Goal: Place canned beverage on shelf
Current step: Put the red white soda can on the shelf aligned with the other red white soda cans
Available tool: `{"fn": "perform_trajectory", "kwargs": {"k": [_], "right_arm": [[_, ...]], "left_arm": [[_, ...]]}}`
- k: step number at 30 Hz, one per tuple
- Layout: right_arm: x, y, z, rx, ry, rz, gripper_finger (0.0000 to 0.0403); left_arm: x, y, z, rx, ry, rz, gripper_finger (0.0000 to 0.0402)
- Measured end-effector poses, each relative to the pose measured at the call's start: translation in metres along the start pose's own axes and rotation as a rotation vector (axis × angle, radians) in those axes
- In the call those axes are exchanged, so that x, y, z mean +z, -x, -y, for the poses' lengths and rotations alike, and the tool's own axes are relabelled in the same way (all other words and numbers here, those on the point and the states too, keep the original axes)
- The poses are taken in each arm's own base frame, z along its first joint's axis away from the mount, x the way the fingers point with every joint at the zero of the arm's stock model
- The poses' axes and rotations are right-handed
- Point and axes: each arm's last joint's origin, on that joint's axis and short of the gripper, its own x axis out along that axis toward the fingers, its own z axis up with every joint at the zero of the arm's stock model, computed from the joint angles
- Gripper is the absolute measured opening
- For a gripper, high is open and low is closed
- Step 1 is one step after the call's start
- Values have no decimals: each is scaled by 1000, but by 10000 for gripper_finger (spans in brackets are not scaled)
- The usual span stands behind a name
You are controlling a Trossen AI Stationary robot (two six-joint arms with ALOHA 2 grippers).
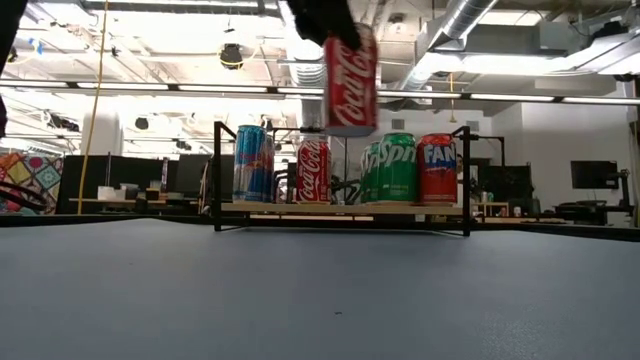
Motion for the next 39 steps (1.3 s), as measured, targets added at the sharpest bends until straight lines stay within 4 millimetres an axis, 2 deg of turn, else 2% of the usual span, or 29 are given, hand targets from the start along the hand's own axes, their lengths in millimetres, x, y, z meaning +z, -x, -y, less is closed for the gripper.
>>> {"fn": "perform_trajectory", "kwargs": {"k": [4, 9, 12, 16, 21, 27, 32, 39], "right_arm": [[-6, 8, 5, -28, -28, 14, 338], [-9, 12, 8, -44, -34, 25, 338], [-9, 14, 11, -61, -40, 39, 338], [-10, 16, 13, -84, -43, 54, 338], [-11, 18, 16, -137, -44, 83, 338], [-10, 18, 24, -211, -75, 100, 338], [-11, 20, 34, -259, -119, 100, 338], [-9, 16, 45, -338, -179, 85, 338]], "left_arm": [[-5, 9, -42, -11, -3, -18, 282], [-14, 5, -87, -37, 21, -32, 282], [-22, -4, -104, -66, 26, -3, 282], [-43, -12, -110, -80, 21, -42, 282], [-54, -9, -111, -72, -38, 96, 282], [-91, -5, -121, -33, -11, 121, 282], [-98, -4, -131, 48, -55, 99, 282], [-106, -14, -148, 46, -30, 88, 283]]}}
